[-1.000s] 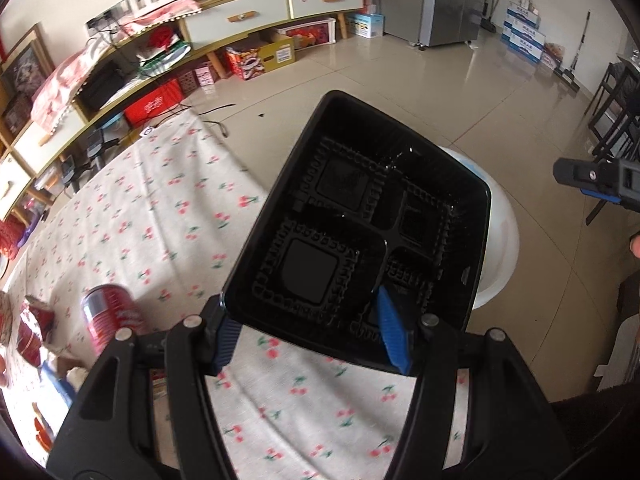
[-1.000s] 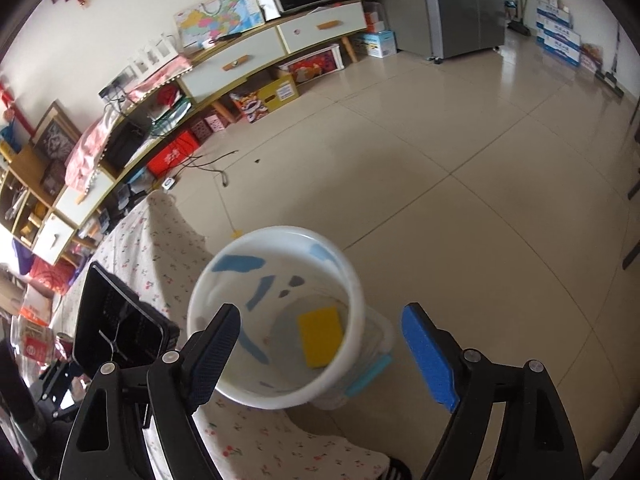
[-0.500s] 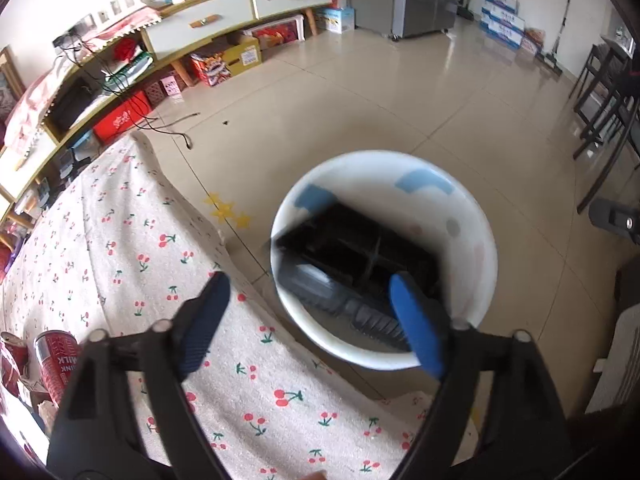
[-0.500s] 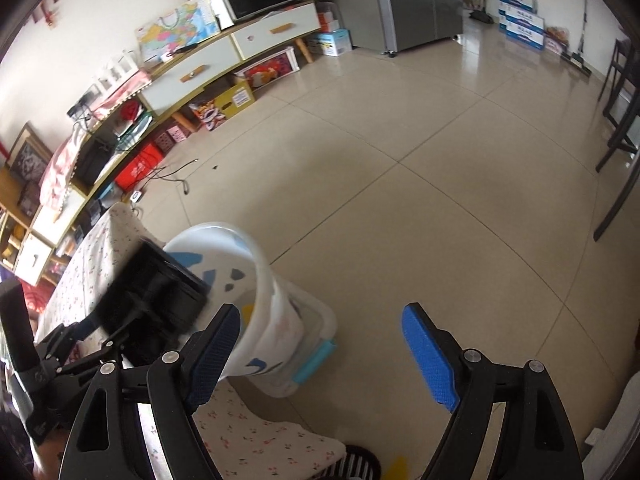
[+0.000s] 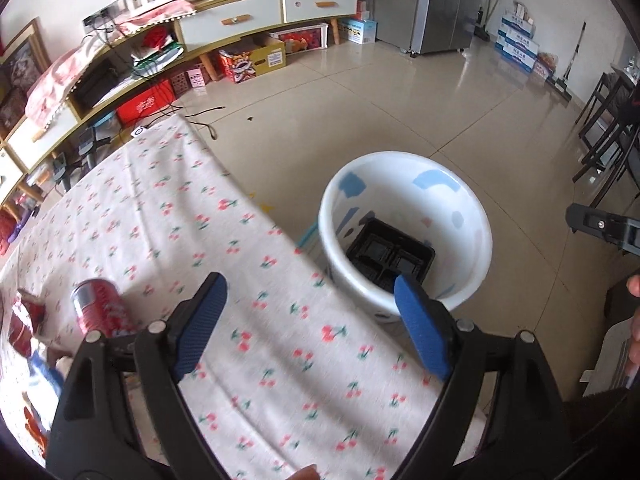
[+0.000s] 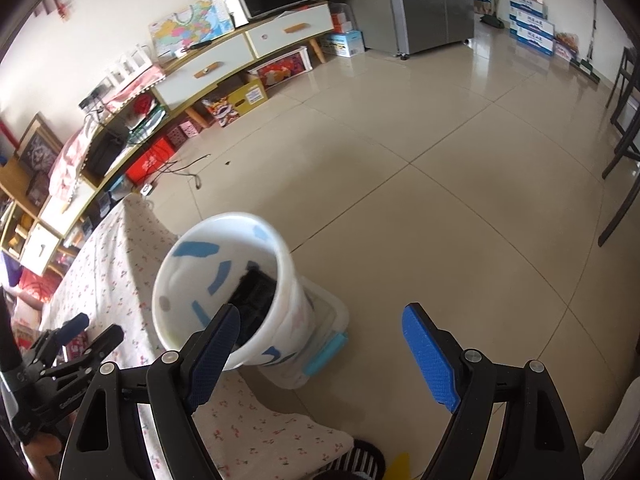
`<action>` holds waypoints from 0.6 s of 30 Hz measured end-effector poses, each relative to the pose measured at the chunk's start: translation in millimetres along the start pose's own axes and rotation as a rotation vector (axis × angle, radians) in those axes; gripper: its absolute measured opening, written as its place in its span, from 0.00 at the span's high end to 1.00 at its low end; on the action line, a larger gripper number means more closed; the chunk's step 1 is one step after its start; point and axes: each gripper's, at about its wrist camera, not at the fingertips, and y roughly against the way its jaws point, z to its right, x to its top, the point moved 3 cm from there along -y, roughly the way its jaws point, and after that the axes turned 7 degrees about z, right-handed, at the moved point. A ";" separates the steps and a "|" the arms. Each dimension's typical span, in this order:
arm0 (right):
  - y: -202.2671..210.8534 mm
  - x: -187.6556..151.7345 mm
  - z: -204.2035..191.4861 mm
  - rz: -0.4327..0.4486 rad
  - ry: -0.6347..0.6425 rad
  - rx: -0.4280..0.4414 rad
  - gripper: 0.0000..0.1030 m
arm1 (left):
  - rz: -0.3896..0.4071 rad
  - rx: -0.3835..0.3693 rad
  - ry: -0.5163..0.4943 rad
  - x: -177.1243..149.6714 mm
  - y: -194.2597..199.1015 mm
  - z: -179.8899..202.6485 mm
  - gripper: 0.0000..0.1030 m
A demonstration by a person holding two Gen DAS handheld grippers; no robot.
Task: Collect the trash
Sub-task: 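Move the left tool back over the table toward the snack pile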
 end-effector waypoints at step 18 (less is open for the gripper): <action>10.0 -35.8 -114.3 -0.029 0.248 0.130 0.17 | -0.015 0.151 0.111 -73.5 86.1 -123.5 0.09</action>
